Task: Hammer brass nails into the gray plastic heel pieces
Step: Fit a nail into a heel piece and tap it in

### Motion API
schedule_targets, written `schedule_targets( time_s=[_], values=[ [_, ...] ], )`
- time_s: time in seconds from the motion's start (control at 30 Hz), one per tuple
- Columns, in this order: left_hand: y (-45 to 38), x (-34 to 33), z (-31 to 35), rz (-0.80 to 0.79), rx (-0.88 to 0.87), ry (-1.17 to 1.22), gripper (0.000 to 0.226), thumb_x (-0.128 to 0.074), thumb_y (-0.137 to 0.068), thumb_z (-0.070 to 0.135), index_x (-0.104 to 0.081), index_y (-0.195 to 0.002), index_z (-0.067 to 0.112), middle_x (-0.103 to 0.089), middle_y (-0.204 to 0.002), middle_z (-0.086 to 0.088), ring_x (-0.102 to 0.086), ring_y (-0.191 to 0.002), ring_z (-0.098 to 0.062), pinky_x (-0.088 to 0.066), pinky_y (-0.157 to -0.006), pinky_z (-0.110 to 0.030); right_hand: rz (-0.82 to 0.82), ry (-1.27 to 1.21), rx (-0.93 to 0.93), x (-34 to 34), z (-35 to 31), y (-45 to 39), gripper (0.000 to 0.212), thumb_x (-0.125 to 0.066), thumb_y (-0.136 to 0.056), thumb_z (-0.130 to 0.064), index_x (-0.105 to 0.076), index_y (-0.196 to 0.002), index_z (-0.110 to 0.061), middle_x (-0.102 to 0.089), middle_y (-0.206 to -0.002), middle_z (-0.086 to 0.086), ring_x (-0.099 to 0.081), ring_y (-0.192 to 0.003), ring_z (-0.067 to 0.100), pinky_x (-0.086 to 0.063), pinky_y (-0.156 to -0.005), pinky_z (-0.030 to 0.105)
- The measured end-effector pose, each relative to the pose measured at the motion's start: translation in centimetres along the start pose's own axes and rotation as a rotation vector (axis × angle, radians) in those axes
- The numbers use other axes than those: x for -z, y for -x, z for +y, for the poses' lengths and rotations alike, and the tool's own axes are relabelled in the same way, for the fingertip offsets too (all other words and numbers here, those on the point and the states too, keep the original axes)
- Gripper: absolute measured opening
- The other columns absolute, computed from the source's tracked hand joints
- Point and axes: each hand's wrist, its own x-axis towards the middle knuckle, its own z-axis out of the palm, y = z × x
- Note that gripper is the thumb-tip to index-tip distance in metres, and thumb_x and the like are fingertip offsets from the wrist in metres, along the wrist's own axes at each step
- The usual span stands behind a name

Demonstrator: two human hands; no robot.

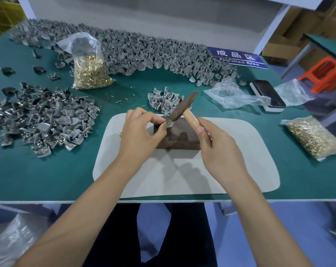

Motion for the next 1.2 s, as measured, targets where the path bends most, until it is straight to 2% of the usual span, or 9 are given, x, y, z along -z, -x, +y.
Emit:
schedule_targets(
  time_s=[0.2,0.37,0.47,0.53,0.67,0.77,1.0,1.13,1.2],
  values=[
    [-0.1,-0.1,-0.2,-0.014,0.014,-0.018,0.005,-0.077,-0.088,0.029,-0.073,-0.086,0.027,-0.055,-0.087,0.015,-0.045,-0.099,-0.009,-0.035,-0.079,-0.011,0.002,0.004,0.007,-0.2,0.0,0.3,0.036,-0.036,-0.109,-0.041,-0.053,-0.141,-0.045,-0.071,-0.097,-0.008,-0.063,-0.09,0.027,-0.054,-0.078,0.046],
    [-0.1,0.0,-0.1,-0.02,0.034,-0.037,0.004,-0.076,-0.088,0.03,-0.074,-0.086,0.028,-0.059,-0.089,0.009,-0.048,-0.101,-0.013,-0.043,-0.079,-0.034,0.08,-0.074,0.017,-0.5,-0.1,0.6,0.033,-0.038,-0.11,-0.038,-0.057,-0.136,-0.044,-0.057,-0.077,-0.016,-0.054,-0.076,0.02,-0.048,-0.069,0.042],
    [-0.1,0.1,-0.1,-0.016,0.029,-0.032,0.006,-0.077,-0.088,0.031,-0.073,-0.084,0.03,-0.058,-0.087,0.009,-0.047,-0.1,-0.012,-0.042,-0.078,-0.032,0.026,-0.019,0.008,-0.3,-0.1,0.7,0.033,-0.038,-0.109,-0.039,-0.057,-0.136,-0.046,-0.063,-0.079,-0.013,-0.057,-0.078,0.022,-0.051,-0.07,0.044],
    [-0.1,0.1,-0.1,-0.023,0.024,-0.028,0.006,-0.077,-0.088,0.034,-0.073,-0.084,0.032,-0.057,-0.086,0.009,-0.047,-0.099,-0.012,-0.04,-0.077,-0.03,0.075,-0.02,-0.009,-0.4,-0.1,0.8,0.035,-0.038,-0.109,-0.042,-0.055,-0.139,-0.048,-0.068,-0.088,-0.012,-0.06,-0.084,0.023,-0.051,-0.071,0.042],
    [-0.2,0.3,-0.2,-0.063,0.031,0.01,0.005,-0.076,-0.089,0.038,-0.075,-0.086,0.033,-0.057,-0.087,0.008,-0.047,-0.1,-0.013,-0.041,-0.081,-0.031,0.04,0.016,-0.006,-0.5,-0.2,1.0,0.033,-0.037,-0.109,-0.041,-0.055,-0.136,-0.048,-0.059,-0.074,-0.011,-0.057,-0.077,0.025,-0.049,-0.066,0.043],
    [-0.4,0.6,-0.3,-0.091,0.034,0.04,0.006,-0.076,-0.089,0.041,-0.077,-0.087,0.035,-0.054,-0.086,0.01,-0.048,-0.1,-0.014,-0.043,-0.082,-0.035,0.079,0.007,-0.016,-0.4,0.0,1.0,0.031,-0.038,-0.109,-0.042,-0.055,-0.134,-0.05,-0.06,-0.076,-0.013,-0.057,-0.077,0.023,-0.048,-0.066,0.04],
    [-0.3,0.7,-0.1,-0.084,0.032,0.025,0.006,-0.077,-0.087,0.042,-0.076,-0.087,0.036,-0.052,-0.084,0.014,-0.046,-0.098,-0.01,-0.041,-0.078,-0.031,0.117,-0.027,-0.032,-0.6,-0.2,1.4,0.031,-0.039,-0.109,-0.041,-0.054,-0.134,-0.05,-0.064,-0.078,-0.009,-0.058,-0.076,0.024,-0.048,-0.066,0.043],
    [-0.2,0.7,0.0,-0.083,0.036,0.036,0.004,-0.077,-0.087,0.042,-0.076,-0.087,0.038,-0.055,-0.086,0.011,-0.048,-0.098,-0.011,-0.044,-0.08,-0.035,0.041,0.034,-0.044,-0.1,-0.3,1.2,0.032,-0.038,-0.108,-0.042,-0.055,-0.134,-0.049,-0.065,-0.082,-0.01,-0.059,-0.08,0.027,-0.05,-0.069,0.043],
    [-0.2,0.7,-0.1,-0.089,0.039,0.037,0.006,-0.077,-0.087,0.044,-0.077,-0.087,0.037,-0.055,-0.086,0.011,-0.048,-0.099,-0.011,-0.044,-0.08,-0.035,0.122,0.014,-0.052,0.0,-0.3,1.3,0.032,-0.038,-0.108,-0.045,-0.055,-0.135,-0.051,-0.065,-0.085,-0.013,-0.057,-0.079,0.02,-0.048,-0.066,0.039]
  ],
)
